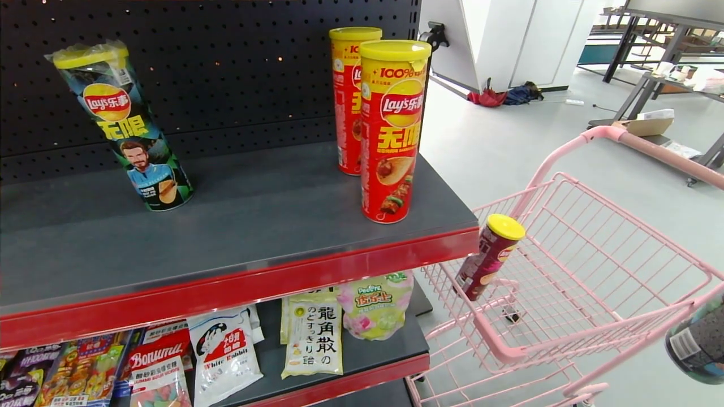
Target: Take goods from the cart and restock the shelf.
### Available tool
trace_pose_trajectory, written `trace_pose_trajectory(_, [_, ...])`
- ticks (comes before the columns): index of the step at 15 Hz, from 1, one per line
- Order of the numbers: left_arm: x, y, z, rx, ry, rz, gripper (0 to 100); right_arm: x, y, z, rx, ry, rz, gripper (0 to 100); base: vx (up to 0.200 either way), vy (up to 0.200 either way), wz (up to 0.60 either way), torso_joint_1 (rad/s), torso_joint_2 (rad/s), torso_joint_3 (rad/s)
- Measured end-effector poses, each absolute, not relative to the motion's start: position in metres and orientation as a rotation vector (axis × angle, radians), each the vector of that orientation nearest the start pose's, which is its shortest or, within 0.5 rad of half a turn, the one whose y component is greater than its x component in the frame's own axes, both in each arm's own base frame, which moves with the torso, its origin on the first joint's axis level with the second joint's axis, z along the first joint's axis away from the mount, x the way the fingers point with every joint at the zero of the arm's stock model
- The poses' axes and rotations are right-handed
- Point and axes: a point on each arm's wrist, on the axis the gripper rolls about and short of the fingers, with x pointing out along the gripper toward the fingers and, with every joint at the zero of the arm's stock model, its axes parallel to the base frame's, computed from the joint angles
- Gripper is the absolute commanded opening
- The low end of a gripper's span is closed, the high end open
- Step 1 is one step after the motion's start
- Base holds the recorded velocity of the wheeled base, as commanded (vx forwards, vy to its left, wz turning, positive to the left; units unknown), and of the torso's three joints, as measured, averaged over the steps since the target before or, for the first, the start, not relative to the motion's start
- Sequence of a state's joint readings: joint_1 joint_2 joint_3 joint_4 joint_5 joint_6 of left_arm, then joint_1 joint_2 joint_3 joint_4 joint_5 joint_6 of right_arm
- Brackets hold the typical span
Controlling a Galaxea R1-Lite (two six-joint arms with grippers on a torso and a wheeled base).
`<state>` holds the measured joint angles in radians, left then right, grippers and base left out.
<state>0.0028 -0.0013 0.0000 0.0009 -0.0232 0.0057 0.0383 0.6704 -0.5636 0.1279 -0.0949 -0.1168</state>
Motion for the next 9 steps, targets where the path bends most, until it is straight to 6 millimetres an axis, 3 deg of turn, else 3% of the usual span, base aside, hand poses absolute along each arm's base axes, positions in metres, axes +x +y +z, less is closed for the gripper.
trace_pose_trajectory(9, [-0.0229, -0.0006, 0.0755, 0.006, -0.001, -0.02, 100, 0.0347, -0.001, 0.2165, -0.145, 0.195, -0.048, 0, 0.0, 0.0, 0.0, 0.198, -0.53, -0.332])
